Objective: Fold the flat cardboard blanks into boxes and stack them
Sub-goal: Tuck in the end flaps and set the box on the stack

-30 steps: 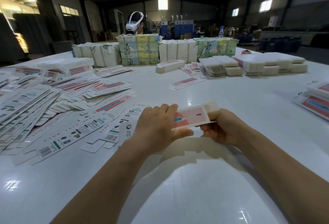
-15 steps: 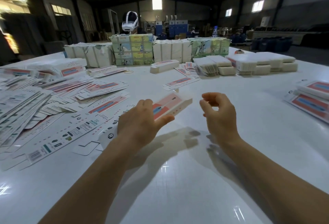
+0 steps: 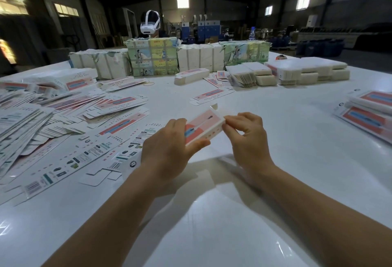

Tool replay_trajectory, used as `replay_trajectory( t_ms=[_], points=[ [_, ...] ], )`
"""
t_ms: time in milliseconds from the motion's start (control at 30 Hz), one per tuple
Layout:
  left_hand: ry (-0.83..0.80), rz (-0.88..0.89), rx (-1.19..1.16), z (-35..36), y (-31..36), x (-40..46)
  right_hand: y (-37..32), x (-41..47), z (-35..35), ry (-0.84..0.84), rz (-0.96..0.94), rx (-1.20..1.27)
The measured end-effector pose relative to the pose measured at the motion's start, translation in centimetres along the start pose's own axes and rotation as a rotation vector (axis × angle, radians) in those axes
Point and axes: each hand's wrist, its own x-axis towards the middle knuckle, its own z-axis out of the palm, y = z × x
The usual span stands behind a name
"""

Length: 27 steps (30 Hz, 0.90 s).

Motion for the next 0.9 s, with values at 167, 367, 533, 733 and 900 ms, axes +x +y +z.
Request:
replay_trajectory(
  t_ms=[167, 367, 533, 733, 900],
  points=[
    [-0.026, -0.021, -0.059, 0.0, -0.4, 0.2, -0.1, 0.2, -0.1, -0.045, -0.049, 0.002],
    [-0.087, 0.030, -0.035, 0.0, -0.2, -0.1, -0.6, 0.7, -0.9, -0.231, 0.086, 0.197],
    [-0.086, 0.027, 0.001, 0.3, 0.1, -0.2, -0.5, 0.5, -0.8, -0.255, 0.111, 0.262],
    [-0.055, 0.009, 0.062, 0.6, 0.4, 0.1, -0.4, -0.2, 0.5, -0.155, 0.076, 0.098],
    [-0.055, 0.020, 0.087, 0.6, 0.7, 0.0, -0.1, -0.3, 1.0, -0.177, 0.064, 0.020]
  ],
)
